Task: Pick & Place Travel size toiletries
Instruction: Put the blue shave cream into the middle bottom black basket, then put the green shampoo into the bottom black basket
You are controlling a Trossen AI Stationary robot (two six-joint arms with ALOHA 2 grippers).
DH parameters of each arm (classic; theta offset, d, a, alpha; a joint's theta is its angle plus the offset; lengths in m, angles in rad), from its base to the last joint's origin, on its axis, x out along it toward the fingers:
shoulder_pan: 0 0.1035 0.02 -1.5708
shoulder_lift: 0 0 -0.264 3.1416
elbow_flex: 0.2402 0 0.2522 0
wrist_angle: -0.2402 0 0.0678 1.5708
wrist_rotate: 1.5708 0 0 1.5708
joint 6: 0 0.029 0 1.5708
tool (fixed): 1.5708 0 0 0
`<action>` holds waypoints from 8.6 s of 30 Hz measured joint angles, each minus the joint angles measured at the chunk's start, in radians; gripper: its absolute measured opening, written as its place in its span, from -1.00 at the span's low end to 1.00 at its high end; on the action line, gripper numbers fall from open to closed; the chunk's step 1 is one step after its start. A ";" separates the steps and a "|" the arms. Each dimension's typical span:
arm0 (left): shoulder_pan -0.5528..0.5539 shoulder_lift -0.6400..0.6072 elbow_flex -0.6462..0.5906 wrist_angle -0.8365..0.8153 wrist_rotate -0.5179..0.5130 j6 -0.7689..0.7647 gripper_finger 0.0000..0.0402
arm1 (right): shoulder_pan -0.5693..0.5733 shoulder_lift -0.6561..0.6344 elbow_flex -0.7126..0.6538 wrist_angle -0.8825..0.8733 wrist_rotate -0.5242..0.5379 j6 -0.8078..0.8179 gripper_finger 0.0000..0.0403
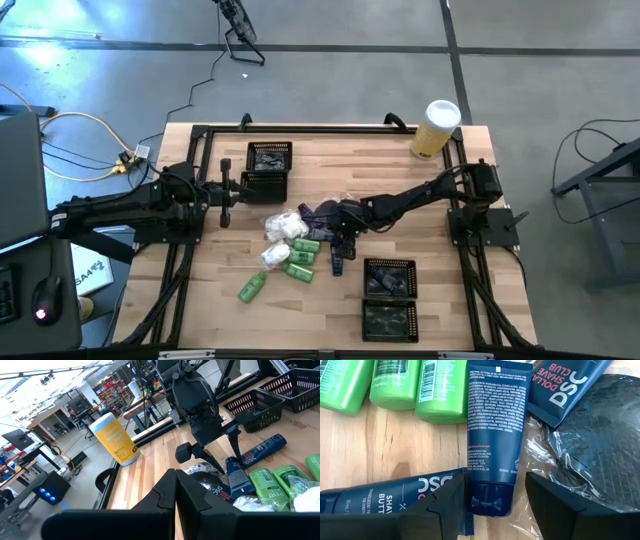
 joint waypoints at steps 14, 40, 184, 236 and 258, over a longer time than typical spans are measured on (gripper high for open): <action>0.000 0.000 0.000 0.000 0.000 0.000 -1.00 | 0.000 0.000 0.000 0.001 -0.004 0.000 -0.01; 0.000 0.000 0.000 -0.018 0.000 0.000 -1.00 | 0.012 -0.039 -0.001 -0.071 0.011 -0.008 -0.30; -0.174 0.143 0.000 0.127 -0.054 -0.386 -1.00 | 0.053 -0.585 -0.295 0.293 0.437 -0.183 -0.67; -0.759 0.771 0.473 -0.772 -0.293 -1.282 -1.00 | 0.015 -0.585 -0.295 0.352 0.444 -0.236 -0.67; -0.838 1.063 0.624 -0.676 -0.272 -1.461 -1.00 | 0.045 -0.585 -0.294 0.373 0.441 -0.236 -0.67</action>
